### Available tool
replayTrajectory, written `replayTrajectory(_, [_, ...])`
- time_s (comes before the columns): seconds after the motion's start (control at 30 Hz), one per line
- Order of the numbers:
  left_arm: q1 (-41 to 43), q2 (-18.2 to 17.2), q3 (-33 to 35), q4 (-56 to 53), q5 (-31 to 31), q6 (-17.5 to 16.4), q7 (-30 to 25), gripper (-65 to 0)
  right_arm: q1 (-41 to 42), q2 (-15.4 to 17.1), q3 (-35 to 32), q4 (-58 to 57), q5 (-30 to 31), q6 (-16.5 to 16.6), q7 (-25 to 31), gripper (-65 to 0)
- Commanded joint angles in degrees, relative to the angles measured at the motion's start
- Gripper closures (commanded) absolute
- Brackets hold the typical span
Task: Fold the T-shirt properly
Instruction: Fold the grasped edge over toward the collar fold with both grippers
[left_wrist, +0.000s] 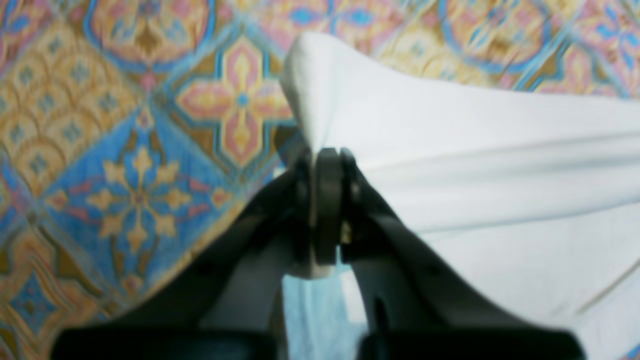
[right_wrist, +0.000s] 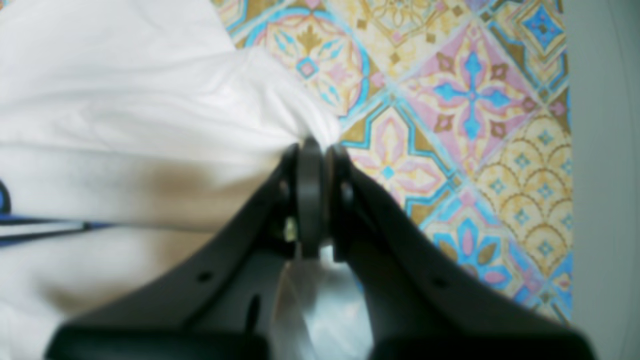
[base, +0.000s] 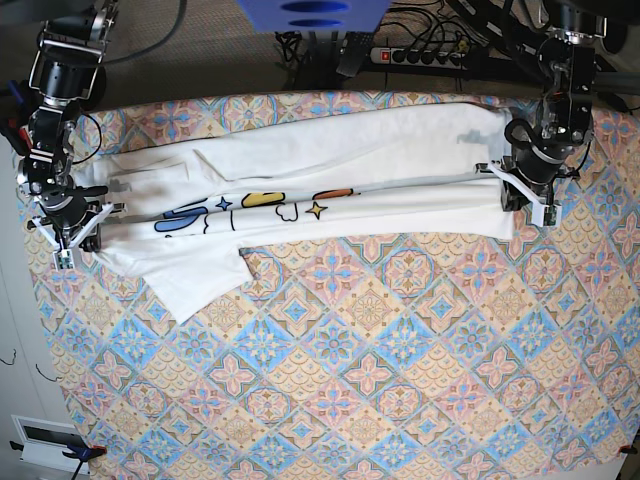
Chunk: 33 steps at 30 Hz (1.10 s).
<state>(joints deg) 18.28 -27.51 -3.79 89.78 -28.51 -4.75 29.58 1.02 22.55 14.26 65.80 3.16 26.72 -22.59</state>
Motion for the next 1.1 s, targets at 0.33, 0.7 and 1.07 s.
replayTrajectory(0.33, [3.0,-0.8,-0.3,0.8,0.2,0.5,-1.5,0.0,-2.5,1.2,0.1,1.4,0.0,-0.9,1.1,-1.2])
replayTrajectory(0.7, [3.9,-0.9,3.7,0.8,0.2,0.6,-1.1,-11.2,-2.3,1.1,4.0,6.7,-0.1,-1.3,-5.1,-29.0])
replayTrajectory(1.07, [5.1,-1.1,5.1,0.8,0.2,0.5,-1.1,-22.9,-2.1,0.0,5.6,14.8,-0.2,-1.3,-11.6,-29.0])
